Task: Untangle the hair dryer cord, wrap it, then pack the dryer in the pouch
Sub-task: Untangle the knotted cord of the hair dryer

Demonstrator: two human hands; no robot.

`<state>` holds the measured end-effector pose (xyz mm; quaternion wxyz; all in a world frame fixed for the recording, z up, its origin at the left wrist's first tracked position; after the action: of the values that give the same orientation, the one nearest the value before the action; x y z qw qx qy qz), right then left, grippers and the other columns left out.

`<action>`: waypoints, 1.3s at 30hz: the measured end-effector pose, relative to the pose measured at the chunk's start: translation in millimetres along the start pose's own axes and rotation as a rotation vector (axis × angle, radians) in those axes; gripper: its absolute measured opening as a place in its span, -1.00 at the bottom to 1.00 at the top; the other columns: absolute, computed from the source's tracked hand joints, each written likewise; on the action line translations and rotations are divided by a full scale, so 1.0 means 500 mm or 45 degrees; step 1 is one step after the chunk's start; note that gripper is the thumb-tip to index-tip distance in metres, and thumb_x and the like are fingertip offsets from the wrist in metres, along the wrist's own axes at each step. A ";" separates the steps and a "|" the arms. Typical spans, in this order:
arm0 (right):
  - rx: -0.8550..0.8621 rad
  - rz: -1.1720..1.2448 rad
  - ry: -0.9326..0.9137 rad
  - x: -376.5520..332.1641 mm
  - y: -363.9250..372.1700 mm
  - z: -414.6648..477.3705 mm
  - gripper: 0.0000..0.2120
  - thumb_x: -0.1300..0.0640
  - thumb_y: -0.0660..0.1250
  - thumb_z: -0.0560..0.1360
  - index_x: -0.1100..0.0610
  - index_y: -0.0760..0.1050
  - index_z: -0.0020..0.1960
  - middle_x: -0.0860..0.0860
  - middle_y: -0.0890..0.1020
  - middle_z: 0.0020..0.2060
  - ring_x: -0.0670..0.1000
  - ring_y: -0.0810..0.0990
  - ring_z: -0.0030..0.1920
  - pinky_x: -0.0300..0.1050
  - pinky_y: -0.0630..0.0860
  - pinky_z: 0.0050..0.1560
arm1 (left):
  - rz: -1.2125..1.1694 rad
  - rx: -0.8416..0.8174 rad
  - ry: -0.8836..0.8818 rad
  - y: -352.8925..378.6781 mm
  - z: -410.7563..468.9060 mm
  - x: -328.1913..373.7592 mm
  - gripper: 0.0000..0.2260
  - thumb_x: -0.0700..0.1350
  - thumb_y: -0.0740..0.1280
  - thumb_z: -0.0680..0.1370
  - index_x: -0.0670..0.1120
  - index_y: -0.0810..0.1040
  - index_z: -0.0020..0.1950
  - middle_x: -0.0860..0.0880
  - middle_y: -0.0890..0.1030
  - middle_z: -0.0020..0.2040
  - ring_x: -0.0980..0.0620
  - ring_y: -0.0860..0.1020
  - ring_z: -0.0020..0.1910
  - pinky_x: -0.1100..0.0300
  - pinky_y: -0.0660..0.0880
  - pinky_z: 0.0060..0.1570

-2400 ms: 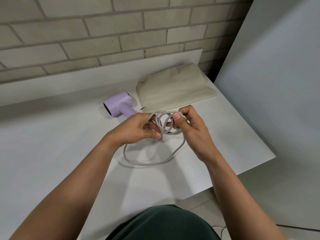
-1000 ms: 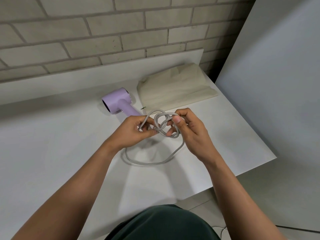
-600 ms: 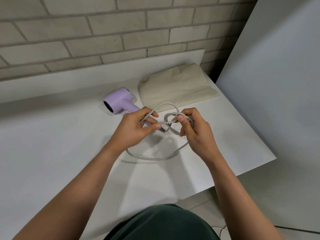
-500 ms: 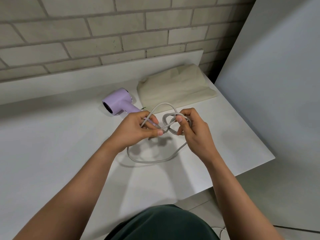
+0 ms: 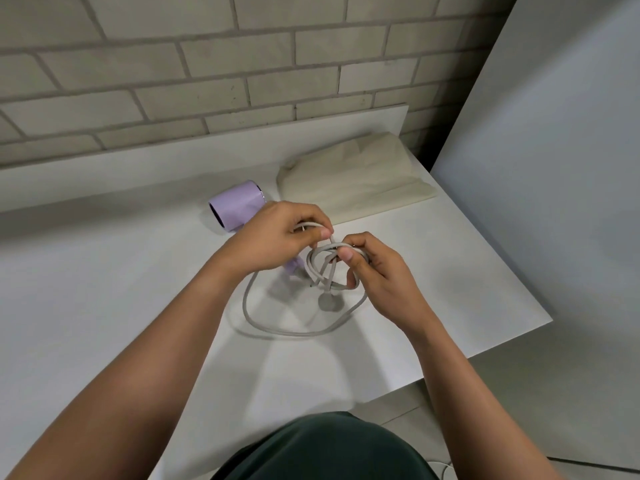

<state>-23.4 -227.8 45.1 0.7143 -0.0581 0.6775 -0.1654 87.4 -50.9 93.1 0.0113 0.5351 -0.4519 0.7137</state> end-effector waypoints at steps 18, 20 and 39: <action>-0.167 -0.003 0.049 0.019 -0.016 -0.024 -0.92 0.12 0.37 0.65 0.11 0.61 0.03 -0.08 0.63 -0.09 -0.01 0.63 -0.25 -0.29 0.48 -0.17 | -0.518 0.766 -0.023 -0.038 -0.014 -0.002 -0.92 -0.11 0.38 0.64 0.04 0.64 -0.02 0.10 0.68 -0.24 0.15 0.62 -0.17 0.28 0.49 -0.19; -0.025 0.140 0.170 0.020 -0.015 -0.026 -0.86 0.09 0.29 0.69 0.16 0.52 0.03 0.04 0.66 -0.11 0.02 0.62 -0.29 -0.27 0.47 -0.17 | -0.556 0.712 -0.018 -0.050 -0.035 -0.004 -0.93 -0.15 0.35 0.65 -0.03 0.63 0.02 0.08 0.67 -0.19 0.25 0.56 -0.27 0.36 0.43 -0.30; 0.349 0.190 0.210 0.019 0.020 -0.027 -0.93 -0.07 0.38 0.62 -0.16 0.62 -0.03 -0.09 0.63 0.07 0.06 0.67 0.01 -0.09 0.55 0.04 | -0.439 0.337 -0.841 0.010 -0.155 -0.250 -0.88 -0.07 0.38 0.64 -0.03 0.71 0.01 -0.03 0.68 -0.14 0.00 0.42 -0.25 0.21 0.29 -0.37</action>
<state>-35.0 -219.3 32.1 0.6677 0.1042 0.7075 -0.2068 79.9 55.4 -8.6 -0.0843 0.8006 -0.2388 0.5430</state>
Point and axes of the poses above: each hand's wrist, its own z-axis towards the middle knuckle, its own y-axis out of the palm, x = y × z, the point moved 1 cm from there along z, towards the middle knuckle
